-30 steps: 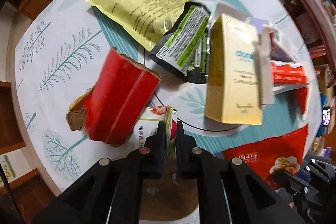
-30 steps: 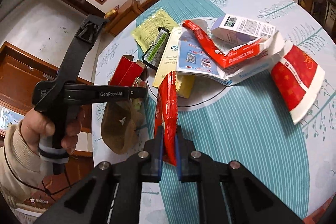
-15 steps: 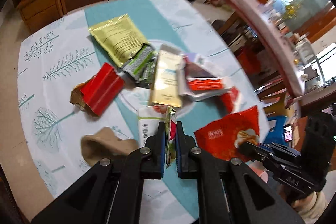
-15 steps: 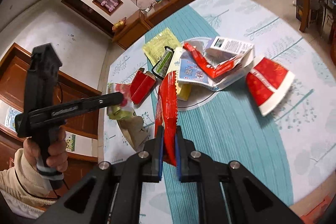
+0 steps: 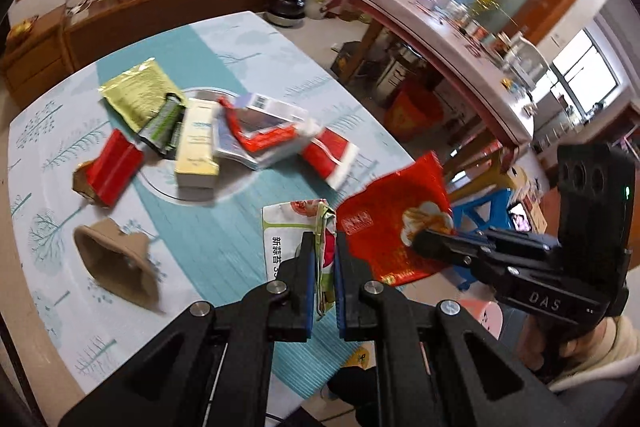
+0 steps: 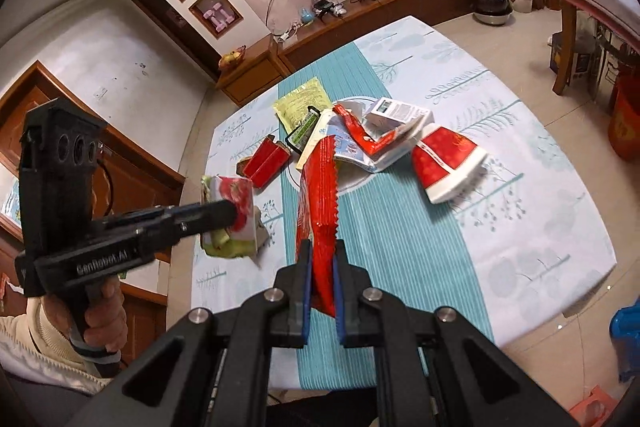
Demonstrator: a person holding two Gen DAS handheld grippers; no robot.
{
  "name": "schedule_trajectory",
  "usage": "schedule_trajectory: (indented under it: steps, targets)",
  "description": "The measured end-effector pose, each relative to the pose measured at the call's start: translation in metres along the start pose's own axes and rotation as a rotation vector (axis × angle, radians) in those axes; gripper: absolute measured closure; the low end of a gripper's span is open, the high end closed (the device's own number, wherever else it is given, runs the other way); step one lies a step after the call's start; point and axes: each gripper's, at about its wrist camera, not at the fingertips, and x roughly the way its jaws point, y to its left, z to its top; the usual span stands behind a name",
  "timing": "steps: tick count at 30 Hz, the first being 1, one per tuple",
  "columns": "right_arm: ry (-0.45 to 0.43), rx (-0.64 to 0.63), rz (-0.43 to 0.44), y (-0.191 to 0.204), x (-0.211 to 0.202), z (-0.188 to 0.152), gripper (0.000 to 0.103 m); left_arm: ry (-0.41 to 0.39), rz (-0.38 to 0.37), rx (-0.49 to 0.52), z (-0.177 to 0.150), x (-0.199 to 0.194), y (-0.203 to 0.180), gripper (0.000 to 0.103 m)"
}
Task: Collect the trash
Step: 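Lift both held items off the table toward the black bin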
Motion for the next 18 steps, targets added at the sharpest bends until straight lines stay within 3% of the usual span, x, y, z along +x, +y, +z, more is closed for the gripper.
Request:
schedule_trajectory:
  steps: [7,18]
  targets:
    - [0.005,-0.072,0.031,-0.022,-0.031,-0.017,0.095,-0.026,0.039,-0.007,-0.032,0.003,-0.059,0.097]
    - [0.140,-0.227,0.133,-0.081,-0.075,-0.072,0.095,-0.067,0.160,-0.213,-0.114,0.021,-0.149,0.097]
